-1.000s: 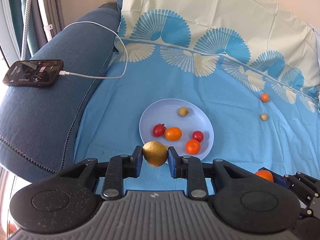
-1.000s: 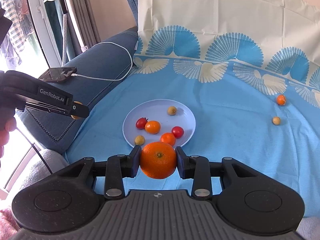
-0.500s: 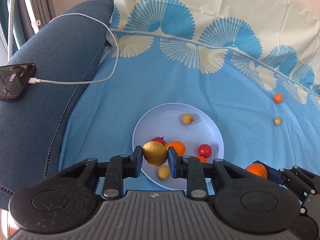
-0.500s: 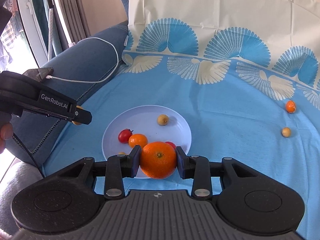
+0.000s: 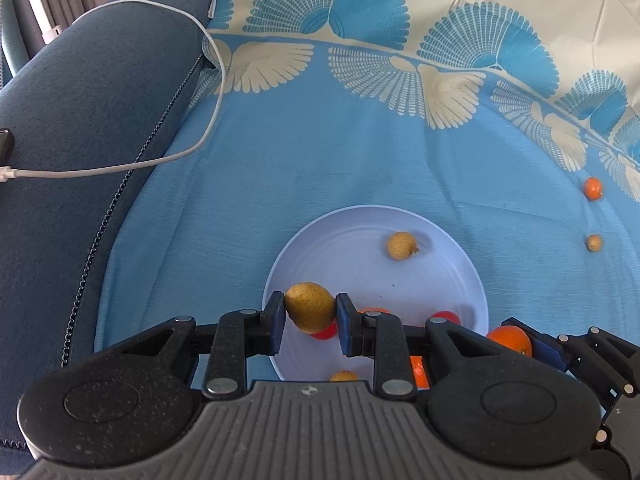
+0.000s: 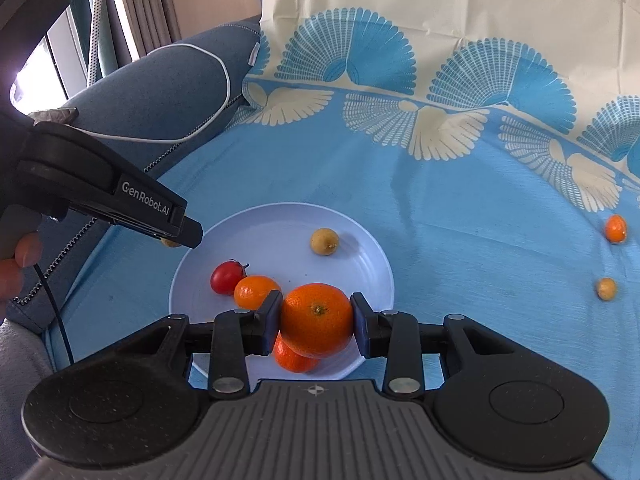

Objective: Organize fruits
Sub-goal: 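Open both tools to drop the tan fruit and tangerine onto the plate, then lift both open tools back from the plate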

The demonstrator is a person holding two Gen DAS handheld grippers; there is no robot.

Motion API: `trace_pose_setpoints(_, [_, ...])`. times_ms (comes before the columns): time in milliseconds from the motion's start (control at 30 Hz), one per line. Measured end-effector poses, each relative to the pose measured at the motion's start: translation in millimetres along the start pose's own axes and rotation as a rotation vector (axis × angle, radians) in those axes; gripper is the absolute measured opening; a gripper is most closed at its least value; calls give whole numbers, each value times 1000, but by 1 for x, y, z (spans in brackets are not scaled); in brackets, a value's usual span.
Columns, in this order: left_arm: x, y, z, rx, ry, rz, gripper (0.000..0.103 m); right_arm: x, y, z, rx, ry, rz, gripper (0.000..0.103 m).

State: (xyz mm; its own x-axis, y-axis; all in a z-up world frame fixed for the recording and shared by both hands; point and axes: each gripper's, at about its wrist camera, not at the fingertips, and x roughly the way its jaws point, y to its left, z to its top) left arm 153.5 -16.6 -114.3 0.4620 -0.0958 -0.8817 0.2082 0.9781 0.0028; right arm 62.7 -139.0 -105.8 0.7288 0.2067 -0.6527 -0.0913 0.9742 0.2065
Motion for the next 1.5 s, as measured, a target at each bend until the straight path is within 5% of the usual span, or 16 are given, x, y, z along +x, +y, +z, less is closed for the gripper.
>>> trace_pose_setpoints(200, [17,-2,7,14,28,13,30,19,-1,4,-8,6,7,38])
trace_pose_setpoints(233, [18,-2,8,18,27,10,40,22,-2,5,-7,6,8,38])
trace_pose_setpoints(333, [12,0,12,1,-13,9,103,27,-3,9,-13,2,46,49])
trace_pose_setpoints(400, [2,1,12,-4,-42,14,103,25,-2,12,-24,-9,51,72])
trace_pose_setpoints(700, [-31,5,-12,3,48,63,103,-32,10,-5,-24,-3,-1,91])
trace_pose_setpoints(900, [-68,3,-40,21,29,61,103,-75,21,-17,31,8,-49,97])
trace_pose_setpoints(1500, [-170,-9,-110,41,-83,52,103,-184,48,-63,47,-154,-148,102])
